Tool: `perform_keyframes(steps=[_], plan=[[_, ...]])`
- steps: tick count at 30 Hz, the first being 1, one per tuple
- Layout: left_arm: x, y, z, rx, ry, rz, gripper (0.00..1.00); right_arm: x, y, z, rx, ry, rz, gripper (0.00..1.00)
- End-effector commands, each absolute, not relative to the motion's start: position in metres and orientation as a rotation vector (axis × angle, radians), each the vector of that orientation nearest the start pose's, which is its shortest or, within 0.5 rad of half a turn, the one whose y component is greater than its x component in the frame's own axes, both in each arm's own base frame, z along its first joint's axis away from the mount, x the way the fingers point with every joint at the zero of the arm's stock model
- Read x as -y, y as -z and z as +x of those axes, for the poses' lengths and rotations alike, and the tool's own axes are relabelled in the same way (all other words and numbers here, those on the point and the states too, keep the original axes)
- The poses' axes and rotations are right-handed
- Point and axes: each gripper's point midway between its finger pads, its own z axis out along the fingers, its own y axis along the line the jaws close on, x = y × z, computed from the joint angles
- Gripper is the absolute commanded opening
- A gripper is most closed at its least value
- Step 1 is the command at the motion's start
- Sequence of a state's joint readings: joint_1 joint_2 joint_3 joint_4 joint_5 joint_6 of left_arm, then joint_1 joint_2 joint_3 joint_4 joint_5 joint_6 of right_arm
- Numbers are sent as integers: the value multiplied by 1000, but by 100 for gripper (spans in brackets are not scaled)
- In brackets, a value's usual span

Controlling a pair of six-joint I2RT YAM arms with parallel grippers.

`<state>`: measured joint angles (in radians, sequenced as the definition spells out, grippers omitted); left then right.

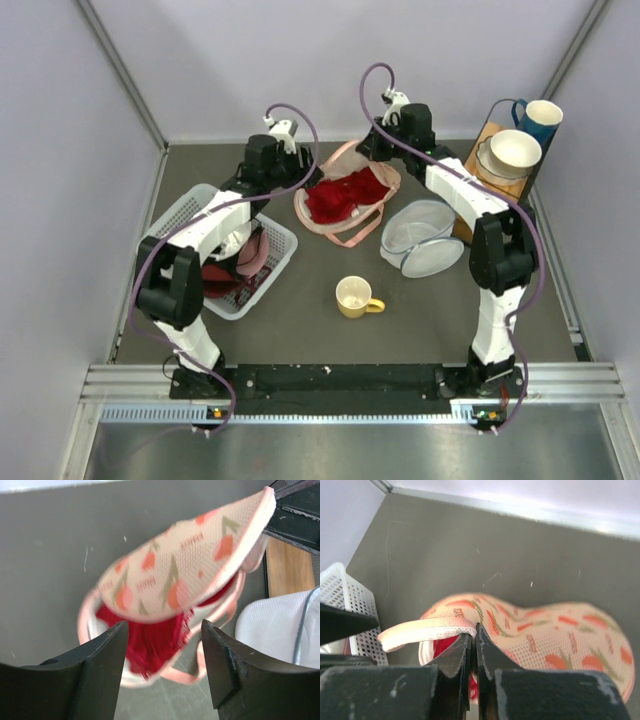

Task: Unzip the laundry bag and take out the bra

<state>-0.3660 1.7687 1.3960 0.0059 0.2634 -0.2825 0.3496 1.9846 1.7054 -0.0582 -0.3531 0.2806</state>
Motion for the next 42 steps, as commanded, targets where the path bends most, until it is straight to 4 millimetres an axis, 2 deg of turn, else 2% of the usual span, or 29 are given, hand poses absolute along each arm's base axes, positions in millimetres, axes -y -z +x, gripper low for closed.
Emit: perform_keyframes(steps=[1,2,3,5,6,8,12,13,14,16,17,18,20,22,25,26,27,28,29,31,32,34,38,41,42], plan=[[239,-254,453,-1903,732,116,61,-262,-233,525,-2033,-791,-72,0],[244,-249,446,-1928,739,125,59,-262,-231,525,-2041,-798,-57,0],[244,-234,439,-1980,723,131,59,-262,-230,524,-2052,-811,-29,0],[258,-222,427,-2023,725,171,57,-265,-227,524,-2062,-839,-27,0],[258,-215,424,-2040,697,174,57,-265,-226,525,-2070,-849,-8,0],[266,-210,415,-2045,668,185,54,-265,-224,526,-2079,-861,9,0],[263,-200,407,-2055,617,47,56,-263,-224,530,-2086,-904,53,0],[258,-193,408,-2054,558,22,56,-265,-225,530,-2085,-925,47,0],[271,-188,402,-2052,531,53,56,-265,-227,532,-2082,-933,54,0],[273,-175,400,-2055,417,110,58,-267,-228,532,-2081,-943,51,0],[278,-159,399,-2089,407,128,58,-269,-233,532,-2073,-953,46,0],[280,-152,398,-2107,414,125,59,-268,-233,532,-2073,-956,46,0],[287,-143,401,-2117,419,142,59,-270,-236,531,-2068,-964,36,0],[290,-144,405,-2106,397,167,61,-271,-237,531,-2067,-973,27,0],[303,-150,424,-2076,343,246,63,-270,-240,532,-2060,-971,21,0],[305,-139,429,-2094,308,281,63,-270,-242,532,-2057,-972,20,0],[310,-146,437,-2080,304,293,64,-271,-240,531,-2062,-972,20,0],[310,-143,442,-2082,284,296,63,-271,-241,531,-2060,-974,18,0],[311,-133,446,-2096,256,305,63,-271,-239,531,-2063,-972,18,0],[310,-133,457,-2080,208,298,62,-271,-237,530,-2068,-975,17,0],[309,-122,460,-2093,174,317,62,-271,-236,530,-2068,-979,13,0],[306,-113,466,-2098,137,328,62,-272,-238,529,-2068,-981,6,0],[317,-96,466,-2123,170,384,64,-270,-239,529,-2065,-976,-1,0],[319,-83,468,-2155,170,372,61,-269,-237,529,-2067,-979,4,0],[321,-88,472,-2147,165,366,52,-269,-237,529,-2068,-980,3,0]])
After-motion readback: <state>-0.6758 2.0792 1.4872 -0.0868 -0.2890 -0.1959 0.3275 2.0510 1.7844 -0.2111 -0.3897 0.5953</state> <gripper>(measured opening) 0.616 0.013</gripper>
